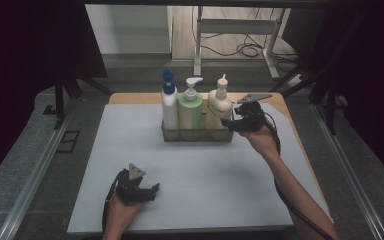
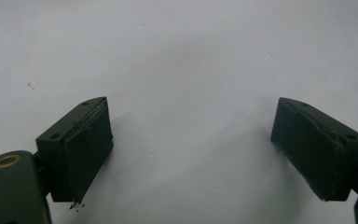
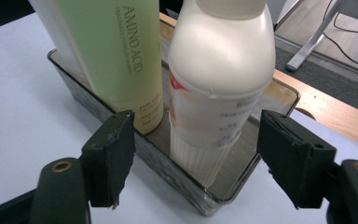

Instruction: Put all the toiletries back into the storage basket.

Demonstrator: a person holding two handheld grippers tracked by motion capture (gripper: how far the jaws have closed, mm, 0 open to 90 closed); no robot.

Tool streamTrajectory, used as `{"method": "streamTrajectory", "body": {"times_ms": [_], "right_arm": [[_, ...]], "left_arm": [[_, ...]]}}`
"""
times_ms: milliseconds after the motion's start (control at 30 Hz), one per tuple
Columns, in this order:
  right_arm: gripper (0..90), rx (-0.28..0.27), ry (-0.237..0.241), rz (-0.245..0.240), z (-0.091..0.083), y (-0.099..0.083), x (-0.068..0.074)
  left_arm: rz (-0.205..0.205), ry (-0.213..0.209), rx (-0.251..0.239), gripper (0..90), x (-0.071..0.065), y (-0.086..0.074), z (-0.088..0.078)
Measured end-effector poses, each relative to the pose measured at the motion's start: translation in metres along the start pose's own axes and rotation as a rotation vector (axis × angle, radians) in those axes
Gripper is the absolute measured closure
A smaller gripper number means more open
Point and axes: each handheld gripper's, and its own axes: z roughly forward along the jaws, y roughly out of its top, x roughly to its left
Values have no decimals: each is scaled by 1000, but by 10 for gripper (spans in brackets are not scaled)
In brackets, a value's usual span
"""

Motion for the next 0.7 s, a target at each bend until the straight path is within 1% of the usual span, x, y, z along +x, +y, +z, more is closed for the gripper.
{"method": "streamTrajectory", "body": {"times_ms": [100, 267, 367, 400, 500, 600, 700], "right_arm": [[314, 6, 1, -3, -4, -3, -1], [362, 37, -12, -21, -7, -10, -4], [405, 42, -15, -8, -9, -15, -9], [424, 42, -18, 4, -9, -16, -11], [514, 40, -12, 43, -10, -19, -19], [606, 43, -14, 66, -9, -20, -27], [731, 38, -17, 79, -5, -20, -32]], "left_arm": [[0, 0, 0, 123, 0, 0, 0], [0, 0, -1, 123, 0, 0, 0], [0, 0, 0, 123, 0, 0, 0], [0, 0, 0, 124, 0, 0, 0], [0, 0, 0, 123, 0, 0, 0], [0, 0, 0, 124, 0, 0, 0], [0, 0, -1, 124, 0, 0, 0]]}}
